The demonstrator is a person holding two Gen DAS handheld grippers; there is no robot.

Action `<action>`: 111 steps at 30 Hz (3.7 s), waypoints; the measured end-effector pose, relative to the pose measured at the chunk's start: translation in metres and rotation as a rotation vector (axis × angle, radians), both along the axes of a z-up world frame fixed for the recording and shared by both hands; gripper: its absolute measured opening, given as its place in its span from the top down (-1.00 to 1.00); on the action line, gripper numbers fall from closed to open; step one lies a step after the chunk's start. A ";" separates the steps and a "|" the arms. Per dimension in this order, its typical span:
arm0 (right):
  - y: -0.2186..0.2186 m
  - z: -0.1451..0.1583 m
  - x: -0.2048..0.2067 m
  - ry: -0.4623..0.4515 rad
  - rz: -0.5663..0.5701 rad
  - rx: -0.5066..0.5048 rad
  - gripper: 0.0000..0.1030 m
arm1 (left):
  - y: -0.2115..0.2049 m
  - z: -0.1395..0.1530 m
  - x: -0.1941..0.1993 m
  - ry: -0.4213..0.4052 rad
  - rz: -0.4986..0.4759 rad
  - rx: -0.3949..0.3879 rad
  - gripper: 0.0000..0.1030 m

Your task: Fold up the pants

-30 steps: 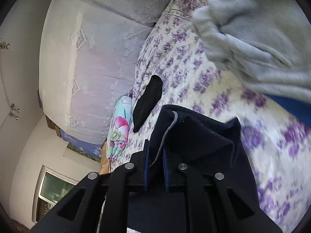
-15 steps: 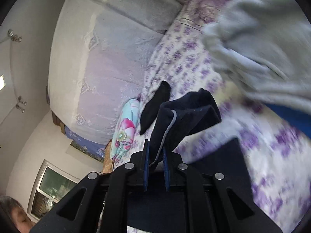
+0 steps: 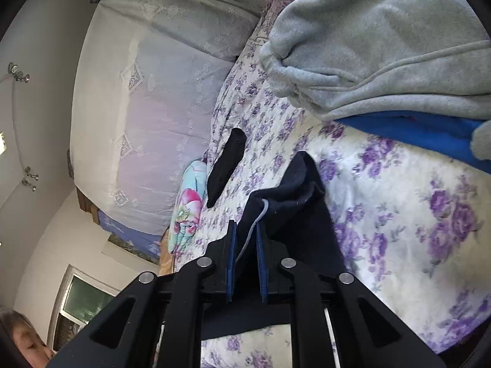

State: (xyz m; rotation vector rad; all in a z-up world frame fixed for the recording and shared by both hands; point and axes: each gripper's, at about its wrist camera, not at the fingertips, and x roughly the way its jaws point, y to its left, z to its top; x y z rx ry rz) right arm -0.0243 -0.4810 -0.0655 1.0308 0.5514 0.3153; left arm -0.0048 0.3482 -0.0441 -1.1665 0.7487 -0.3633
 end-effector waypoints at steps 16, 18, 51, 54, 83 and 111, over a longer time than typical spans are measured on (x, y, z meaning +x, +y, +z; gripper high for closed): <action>0.154 -0.054 0.016 0.070 0.364 0.193 0.22 | -0.099 0.020 -0.037 -0.057 -0.072 0.316 -0.25; 0.162 -0.065 0.023 0.104 0.345 0.242 0.22 | -0.131 0.018 -0.032 -0.072 -0.162 0.307 -0.26; 0.175 -0.065 0.003 0.099 0.204 0.121 0.89 | -0.249 -0.040 0.010 0.080 -0.314 0.179 0.71; 0.161 -0.084 -0.002 0.161 0.152 0.106 1.00 | -0.238 -0.060 0.003 0.145 -0.305 0.155 0.75; 0.147 -0.050 -0.009 0.055 0.190 0.094 0.94 | -0.239 -0.049 -0.003 0.066 -0.334 0.141 0.86; 0.394 0.012 0.189 0.076 0.811 0.029 -0.42 | -0.203 -0.017 0.025 -0.020 -0.294 0.403 0.07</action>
